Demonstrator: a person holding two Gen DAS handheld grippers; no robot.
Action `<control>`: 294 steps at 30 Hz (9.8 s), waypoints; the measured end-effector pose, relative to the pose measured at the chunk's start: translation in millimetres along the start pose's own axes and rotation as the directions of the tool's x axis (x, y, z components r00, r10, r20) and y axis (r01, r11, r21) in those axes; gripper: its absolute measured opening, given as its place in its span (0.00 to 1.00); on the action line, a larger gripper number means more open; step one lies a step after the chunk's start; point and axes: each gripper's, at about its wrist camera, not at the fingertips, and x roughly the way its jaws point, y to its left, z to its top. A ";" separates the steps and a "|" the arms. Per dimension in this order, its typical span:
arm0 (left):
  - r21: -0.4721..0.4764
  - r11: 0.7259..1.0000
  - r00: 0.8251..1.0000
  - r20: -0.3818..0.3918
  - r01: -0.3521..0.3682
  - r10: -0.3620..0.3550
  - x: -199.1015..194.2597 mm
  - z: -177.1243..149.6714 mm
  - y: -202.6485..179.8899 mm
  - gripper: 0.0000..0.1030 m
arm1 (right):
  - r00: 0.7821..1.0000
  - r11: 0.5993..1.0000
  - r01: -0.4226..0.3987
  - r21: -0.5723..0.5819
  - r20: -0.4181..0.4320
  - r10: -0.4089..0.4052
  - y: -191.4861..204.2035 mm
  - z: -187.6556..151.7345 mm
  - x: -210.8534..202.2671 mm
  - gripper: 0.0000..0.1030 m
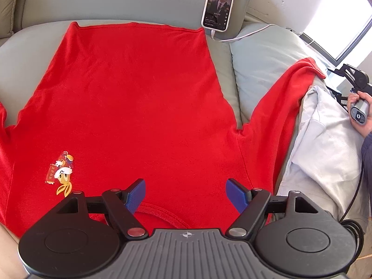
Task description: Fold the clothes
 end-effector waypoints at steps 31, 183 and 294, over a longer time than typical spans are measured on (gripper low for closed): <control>-0.041 0.995 0.951 0.302 0.086 -0.070 -126.7 -51.0 52.3 0.72 | 0.945 0.695 -0.236 -0.679 0.005 0.326 181.8 -155.5 -258.8 0.03; -0.305 0.951 0.891 0.445 0.056 0.090 -126.0 -54.4 227.5 0.01 | 0.814 0.899 -0.063 -0.432 -0.544 -0.204 23.7 -334.9 -188.4 0.40; -0.528 0.848 0.949 0.282 0.031 0.142 -133.1 -74.1 278.6 0.56 | 0.941 0.653 -0.246 -0.716 -0.339 -0.017 125.9 -344.3 -267.4 0.55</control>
